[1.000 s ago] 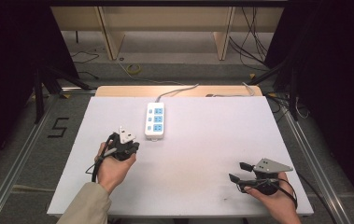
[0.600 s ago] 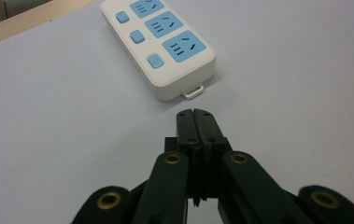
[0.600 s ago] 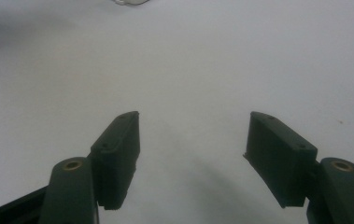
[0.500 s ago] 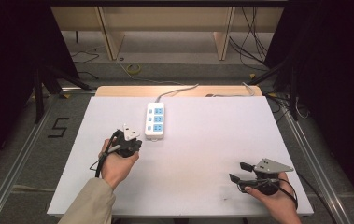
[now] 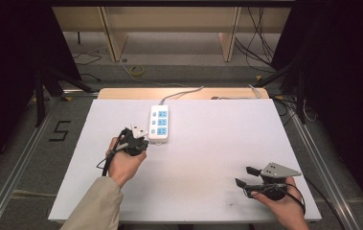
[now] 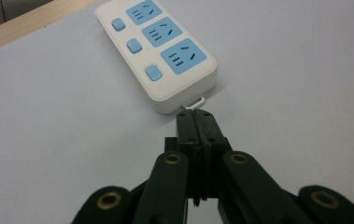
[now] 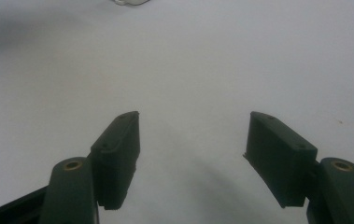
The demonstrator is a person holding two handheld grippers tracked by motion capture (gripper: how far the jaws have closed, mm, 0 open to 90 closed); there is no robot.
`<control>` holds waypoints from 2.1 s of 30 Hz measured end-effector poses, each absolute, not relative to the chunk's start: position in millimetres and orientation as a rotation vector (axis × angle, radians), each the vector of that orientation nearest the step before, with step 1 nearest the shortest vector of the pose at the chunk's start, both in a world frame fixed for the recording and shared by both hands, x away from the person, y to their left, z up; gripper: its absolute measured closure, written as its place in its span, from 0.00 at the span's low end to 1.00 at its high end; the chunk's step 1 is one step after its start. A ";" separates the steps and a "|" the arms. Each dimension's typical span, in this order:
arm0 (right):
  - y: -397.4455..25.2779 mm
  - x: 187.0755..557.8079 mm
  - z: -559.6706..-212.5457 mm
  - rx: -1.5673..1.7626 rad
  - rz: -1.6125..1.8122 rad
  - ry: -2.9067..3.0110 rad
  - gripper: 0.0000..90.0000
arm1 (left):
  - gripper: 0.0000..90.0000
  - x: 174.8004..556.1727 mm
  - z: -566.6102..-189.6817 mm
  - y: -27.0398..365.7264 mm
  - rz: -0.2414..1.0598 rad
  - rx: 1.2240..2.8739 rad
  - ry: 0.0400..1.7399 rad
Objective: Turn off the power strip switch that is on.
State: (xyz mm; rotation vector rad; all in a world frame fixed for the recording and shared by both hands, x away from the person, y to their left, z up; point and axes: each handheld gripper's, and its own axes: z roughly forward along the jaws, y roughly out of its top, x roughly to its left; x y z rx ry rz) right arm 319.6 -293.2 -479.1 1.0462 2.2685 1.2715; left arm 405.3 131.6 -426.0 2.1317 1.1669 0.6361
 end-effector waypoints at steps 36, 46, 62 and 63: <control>-293.3 319.6 -479.1 1.042 1.273 2.271 0.40 | 1.00 434.7 -423.5 124.2 0.631 2.163 1.206; -293.2 319.7 -479.1 1.045 1.273 2.272 0.40 | 1.00 441.1 -422.0 123.8 0.636 2.172 1.214; -293.2 319.9 -479.6 1.044 1.274 2.274 0.40 | 1.00 451.0 -420.5 117.6 0.644 2.201 1.212; -293.2 319.9 -479.6 1.044 1.274 2.274 0.40 | 1.00 451.5 -420.6 117.1 0.647 2.194 1.215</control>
